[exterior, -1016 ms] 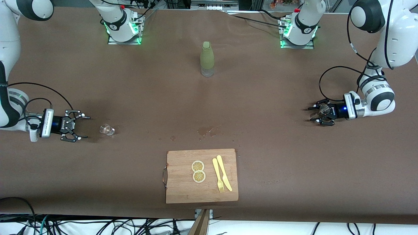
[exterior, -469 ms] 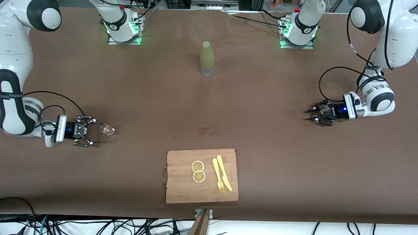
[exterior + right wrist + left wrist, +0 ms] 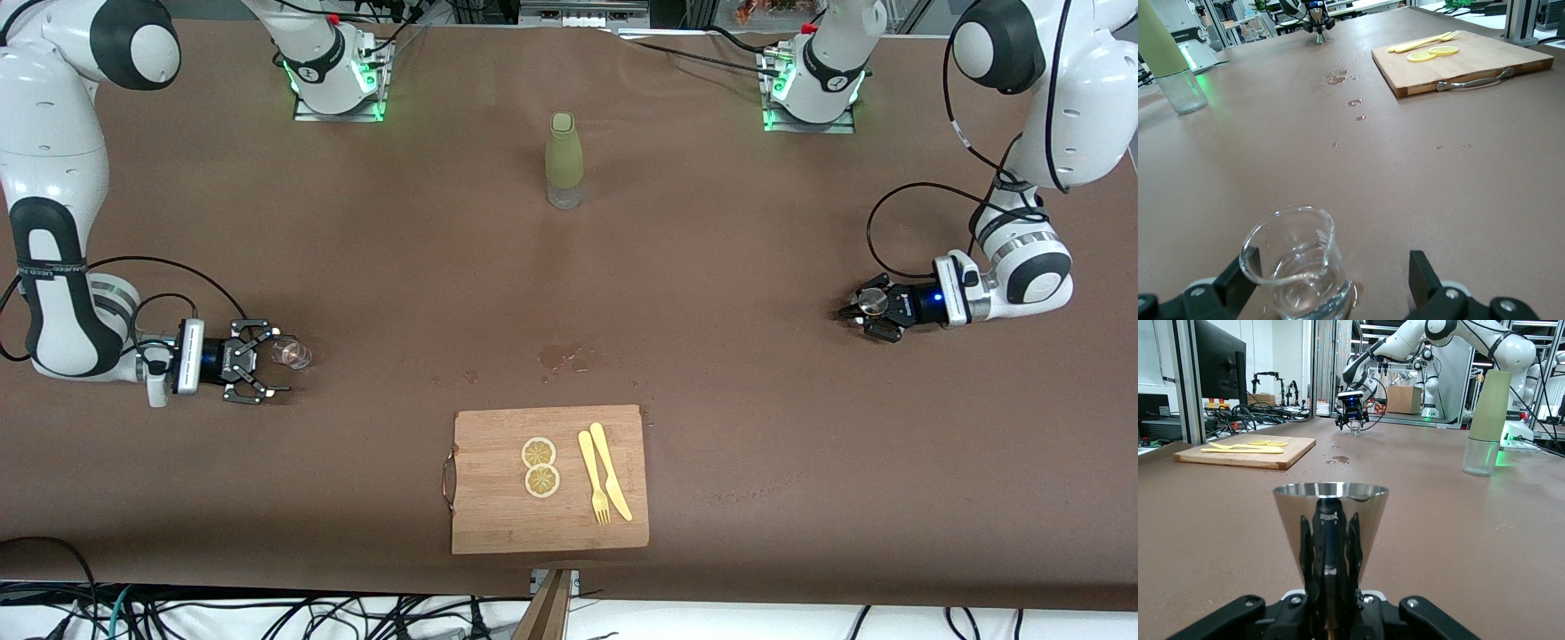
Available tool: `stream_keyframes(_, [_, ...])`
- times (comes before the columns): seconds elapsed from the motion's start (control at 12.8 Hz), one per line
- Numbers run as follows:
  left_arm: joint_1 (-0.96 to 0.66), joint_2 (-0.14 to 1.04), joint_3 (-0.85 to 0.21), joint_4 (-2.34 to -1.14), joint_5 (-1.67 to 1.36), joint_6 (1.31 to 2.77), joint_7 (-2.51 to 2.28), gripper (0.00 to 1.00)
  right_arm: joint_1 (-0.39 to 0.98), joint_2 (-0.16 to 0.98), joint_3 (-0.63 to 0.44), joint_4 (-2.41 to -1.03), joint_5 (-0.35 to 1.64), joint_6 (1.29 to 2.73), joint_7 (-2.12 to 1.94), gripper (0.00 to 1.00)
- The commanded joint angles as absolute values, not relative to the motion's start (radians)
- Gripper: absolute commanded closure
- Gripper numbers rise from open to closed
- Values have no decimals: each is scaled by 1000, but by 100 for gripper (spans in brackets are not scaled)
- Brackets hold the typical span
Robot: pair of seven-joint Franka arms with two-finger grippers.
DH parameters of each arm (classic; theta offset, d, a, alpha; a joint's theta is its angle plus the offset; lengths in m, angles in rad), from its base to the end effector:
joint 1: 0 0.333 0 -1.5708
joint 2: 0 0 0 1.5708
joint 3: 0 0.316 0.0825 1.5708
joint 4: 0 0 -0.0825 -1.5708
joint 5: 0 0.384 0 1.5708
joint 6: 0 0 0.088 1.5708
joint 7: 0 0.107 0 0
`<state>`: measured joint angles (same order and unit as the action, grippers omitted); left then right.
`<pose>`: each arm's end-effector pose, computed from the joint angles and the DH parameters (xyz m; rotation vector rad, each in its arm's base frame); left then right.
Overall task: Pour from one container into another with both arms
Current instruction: 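Close the right gripper on the glass while the left gripper grasps the jigger, then lift the glass with the right gripper and carry it toward the jigger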
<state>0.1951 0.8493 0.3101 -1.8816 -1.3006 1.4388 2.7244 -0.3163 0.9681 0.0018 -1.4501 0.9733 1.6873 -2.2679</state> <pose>0.5065 0.1559 0.0742 1.4762 -1.2508 1.1196 0.6415 -0.1253 0.1005 -1.6095 -1.4107 -0.7823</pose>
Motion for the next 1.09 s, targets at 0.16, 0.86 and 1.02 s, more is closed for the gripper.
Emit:
stream_keyframes(0.16, [187,865,287,-1868,-1351,1379,2809,100,-307,985,3,-1428,992,1700,-2283,7])
stream_keyframes(0.86, [153,861,100,-1842,-1359,1460,2784,100,-301,983,3,-1428,992,1707,-2266,63])
stream_keyframes(1.02, [146,859,37,-1842,-1370,1489,2728,100,-292,980,3,-1428,994,1707,-2263,71])
